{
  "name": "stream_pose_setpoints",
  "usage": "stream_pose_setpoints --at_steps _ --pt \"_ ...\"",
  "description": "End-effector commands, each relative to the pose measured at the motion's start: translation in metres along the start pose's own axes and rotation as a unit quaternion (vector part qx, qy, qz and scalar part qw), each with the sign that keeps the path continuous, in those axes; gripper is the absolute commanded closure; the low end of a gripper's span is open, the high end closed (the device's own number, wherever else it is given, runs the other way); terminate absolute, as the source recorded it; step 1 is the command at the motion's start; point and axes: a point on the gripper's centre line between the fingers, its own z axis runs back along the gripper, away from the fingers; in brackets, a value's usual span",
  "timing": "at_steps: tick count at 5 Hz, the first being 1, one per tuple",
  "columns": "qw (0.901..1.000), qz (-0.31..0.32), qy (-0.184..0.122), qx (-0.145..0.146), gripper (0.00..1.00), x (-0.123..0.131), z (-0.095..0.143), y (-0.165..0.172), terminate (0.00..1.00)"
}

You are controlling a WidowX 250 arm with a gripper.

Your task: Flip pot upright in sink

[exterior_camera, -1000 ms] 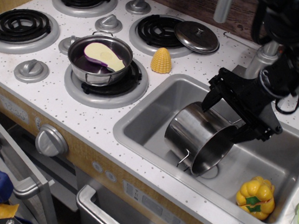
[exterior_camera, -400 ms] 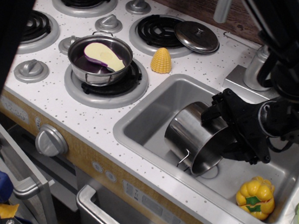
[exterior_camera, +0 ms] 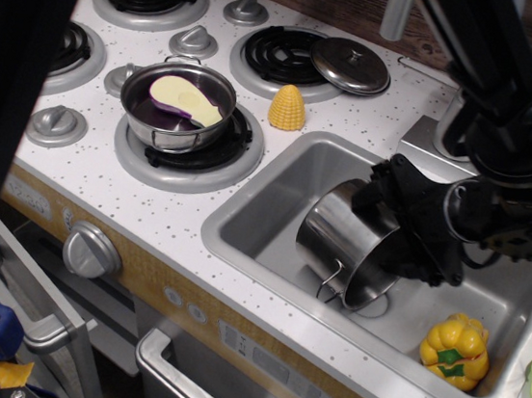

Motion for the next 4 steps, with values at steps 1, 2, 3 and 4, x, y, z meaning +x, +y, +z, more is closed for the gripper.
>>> stream_pose_setpoints --at_steps 1,2,3,4 --pt "0.9996 0.005 -0.026 0.008 1.00 0.010 -0.007 0.024 0.00" --pt "0.9997 -0.001 -0.022 -0.004 1.00 0.013 -0.012 0.030 0.00" --pt "0.9998 0.001 -0.005 -0.020 1.00 0.015 -0.011 0.033 0.00" --pt "0.9969 0.015 0.022 -0.073 1.00 0.016 -0.009 0.035 0.00"
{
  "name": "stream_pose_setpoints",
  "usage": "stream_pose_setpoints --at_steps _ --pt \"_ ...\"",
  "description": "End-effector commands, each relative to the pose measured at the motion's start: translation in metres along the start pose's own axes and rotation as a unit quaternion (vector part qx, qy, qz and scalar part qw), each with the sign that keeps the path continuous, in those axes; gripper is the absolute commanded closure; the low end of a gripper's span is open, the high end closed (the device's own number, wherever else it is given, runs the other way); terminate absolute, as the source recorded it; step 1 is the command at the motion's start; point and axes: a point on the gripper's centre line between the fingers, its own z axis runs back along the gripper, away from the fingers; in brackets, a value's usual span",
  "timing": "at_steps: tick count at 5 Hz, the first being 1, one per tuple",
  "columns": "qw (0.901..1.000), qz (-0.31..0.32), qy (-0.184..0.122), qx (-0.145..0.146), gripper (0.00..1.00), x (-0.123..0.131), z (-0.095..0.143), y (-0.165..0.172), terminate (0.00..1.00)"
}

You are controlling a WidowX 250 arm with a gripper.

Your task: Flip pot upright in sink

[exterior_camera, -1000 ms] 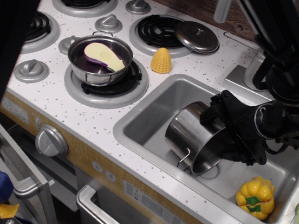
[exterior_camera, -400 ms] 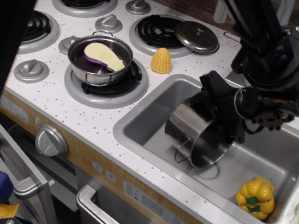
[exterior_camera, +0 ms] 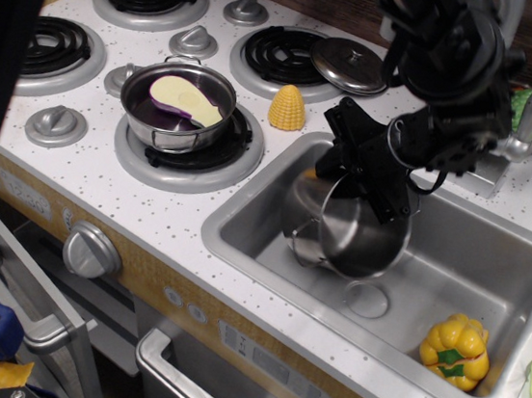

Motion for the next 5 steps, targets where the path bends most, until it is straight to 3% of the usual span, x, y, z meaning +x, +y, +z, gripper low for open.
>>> stream_pose_setpoints --at_steps 1,2,3,4,5 --pt "0.9943 0.044 0.022 -0.095 1.00 0.0065 0.0202 -0.0011 0.00" --pt "0.9885 0.062 0.037 -0.132 1.00 0.0043 0.0215 -0.0044 0.00" --pt "0.9870 0.057 0.025 -0.148 0.00 0.0043 0.0158 -0.0024 0.00" --pt "0.9870 0.057 0.025 -0.148 0.00 0.0043 0.0158 -0.0024 0.00" --pt "0.9870 0.057 0.025 -0.148 0.00 0.0043 0.0158 -0.0024 1.00"
